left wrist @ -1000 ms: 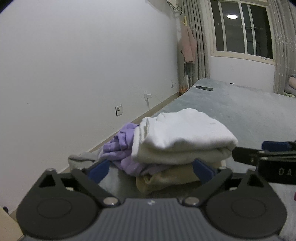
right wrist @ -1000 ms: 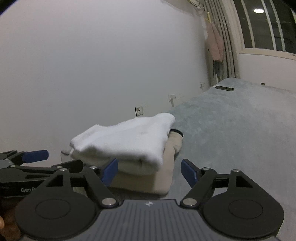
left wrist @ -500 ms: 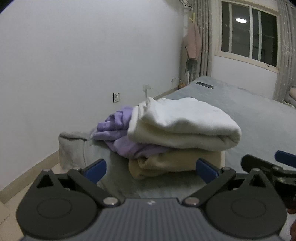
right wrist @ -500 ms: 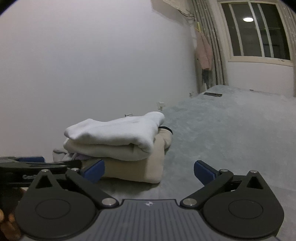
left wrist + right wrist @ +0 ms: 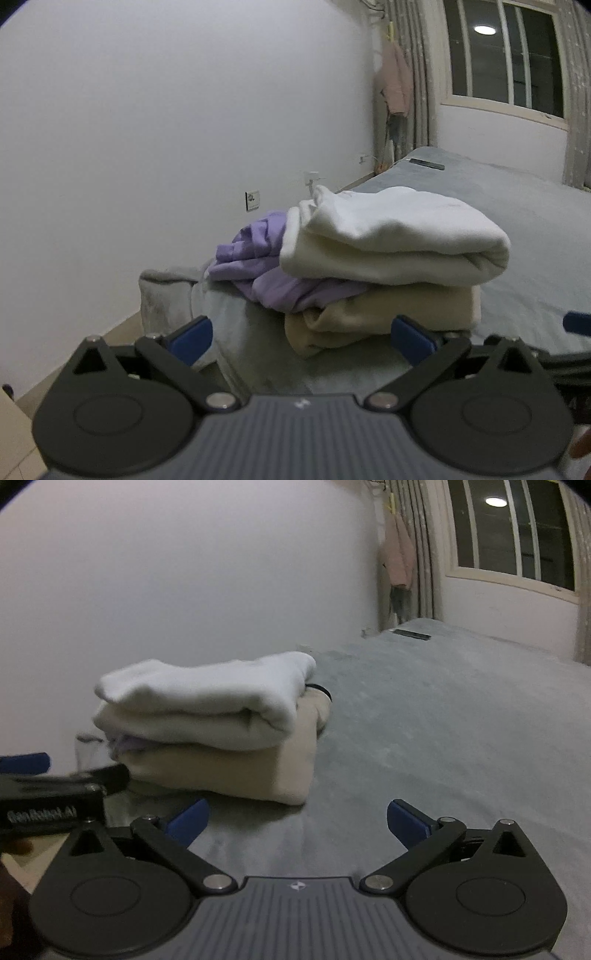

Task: Fold clothes

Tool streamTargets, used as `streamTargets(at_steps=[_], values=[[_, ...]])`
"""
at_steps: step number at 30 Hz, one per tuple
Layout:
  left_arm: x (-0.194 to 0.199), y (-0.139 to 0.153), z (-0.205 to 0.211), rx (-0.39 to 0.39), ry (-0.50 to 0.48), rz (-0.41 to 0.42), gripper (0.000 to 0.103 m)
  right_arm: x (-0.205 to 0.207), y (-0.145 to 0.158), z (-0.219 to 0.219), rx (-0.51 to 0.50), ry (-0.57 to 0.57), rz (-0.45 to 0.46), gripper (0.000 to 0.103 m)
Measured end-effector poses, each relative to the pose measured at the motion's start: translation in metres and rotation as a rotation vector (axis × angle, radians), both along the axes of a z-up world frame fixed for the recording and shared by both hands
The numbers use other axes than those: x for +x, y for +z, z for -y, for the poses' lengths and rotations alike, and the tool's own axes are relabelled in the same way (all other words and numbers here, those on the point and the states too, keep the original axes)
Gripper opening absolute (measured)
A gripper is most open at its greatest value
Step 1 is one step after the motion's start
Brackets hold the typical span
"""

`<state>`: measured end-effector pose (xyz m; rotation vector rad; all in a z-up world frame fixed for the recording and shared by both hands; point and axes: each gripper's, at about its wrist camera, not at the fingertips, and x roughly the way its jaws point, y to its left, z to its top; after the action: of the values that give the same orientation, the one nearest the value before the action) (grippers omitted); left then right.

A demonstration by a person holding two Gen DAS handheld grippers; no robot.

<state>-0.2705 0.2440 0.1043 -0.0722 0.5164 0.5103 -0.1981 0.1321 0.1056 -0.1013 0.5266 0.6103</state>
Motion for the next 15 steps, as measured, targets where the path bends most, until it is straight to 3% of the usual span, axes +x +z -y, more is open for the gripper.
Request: streamTargets(at_steps=[15], values=[[0.0002,-0.0027,-0.0008,0.004,-0.004,-0.023,0.103,-0.0031,0.0000,0.0000,-0.007,0.015,-0.013,0.103]])
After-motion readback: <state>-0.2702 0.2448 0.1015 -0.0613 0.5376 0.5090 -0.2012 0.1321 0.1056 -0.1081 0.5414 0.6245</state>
